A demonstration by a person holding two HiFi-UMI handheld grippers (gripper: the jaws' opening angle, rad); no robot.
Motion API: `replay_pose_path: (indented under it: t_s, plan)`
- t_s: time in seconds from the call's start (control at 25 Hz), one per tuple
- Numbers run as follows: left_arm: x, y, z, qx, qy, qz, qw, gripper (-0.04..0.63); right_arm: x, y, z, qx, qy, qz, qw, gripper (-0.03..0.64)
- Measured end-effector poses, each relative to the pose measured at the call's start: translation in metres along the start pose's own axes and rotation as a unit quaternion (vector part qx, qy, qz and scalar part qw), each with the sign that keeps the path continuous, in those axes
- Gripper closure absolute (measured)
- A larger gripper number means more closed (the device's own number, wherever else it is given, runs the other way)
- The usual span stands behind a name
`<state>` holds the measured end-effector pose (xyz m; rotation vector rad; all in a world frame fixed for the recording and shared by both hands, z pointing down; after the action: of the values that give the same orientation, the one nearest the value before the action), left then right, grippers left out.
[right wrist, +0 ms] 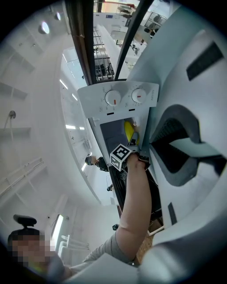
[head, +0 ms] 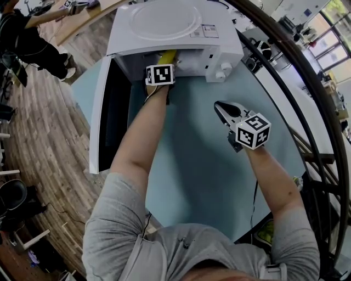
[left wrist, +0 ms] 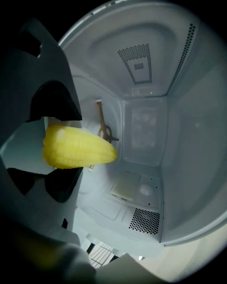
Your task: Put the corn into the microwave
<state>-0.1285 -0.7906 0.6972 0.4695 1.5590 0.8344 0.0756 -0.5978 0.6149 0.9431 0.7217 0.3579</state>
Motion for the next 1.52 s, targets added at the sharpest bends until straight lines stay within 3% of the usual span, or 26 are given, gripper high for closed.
replay_pose_path:
  t_s: [0.52, 0.68, 1.04, 1.16, 1.32, 1.52]
  plan:
    - [0.042, 0.020, 0.005, 0.037, -0.002, 0.031, 0.9988, 0.281, 0.026, 0.009, -0.014, -0.023, 0.025, 0.003, 0.999, 0.598]
    - [0.061, 0.034, 0.011, 0.034, -0.001, 0.032, 0.9989, 0.281, 0.039, 0.007, -0.017, -0.014, 0.038, 0.004, 0.999, 0.598]
    - [0.117, 0.070, 0.031, 0.059, 0.032, 0.061, 0.9959, 0.284, 0.074, 0.010, -0.030, -0.031, 0.054, 0.019, 0.998, 0.600]
    - [0.146, 0.086, 0.047, 0.062, 0.052, 0.079, 0.9936, 0.309, 0.089, 0.009, -0.038, -0.040, 0.056, 0.028, 0.997, 0.598]
    - [0.195, 0.115, 0.075, 0.053, 0.090, 0.108, 0.9885, 0.391, 0.111, 0.018, -0.049, -0.047, 0.060, 0.033, 0.997, 0.599]
    - [0.277, 0.141, 0.105, 0.067, 0.151, 0.172, 0.9711, 0.484, 0.145, 0.028, -0.069, -0.051, 0.053, 0.041, 0.996, 0.598]
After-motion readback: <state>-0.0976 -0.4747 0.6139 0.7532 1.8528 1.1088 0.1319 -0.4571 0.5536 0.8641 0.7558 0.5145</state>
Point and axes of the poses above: the fingertips, and each gripper's own axes: x backward along the fingers, z to its right, y out of its underside, the point moved 2 cm from there along x, backward along the fingers, and after that the axes turned 7 degrees about -x, right-handed, at the moved point
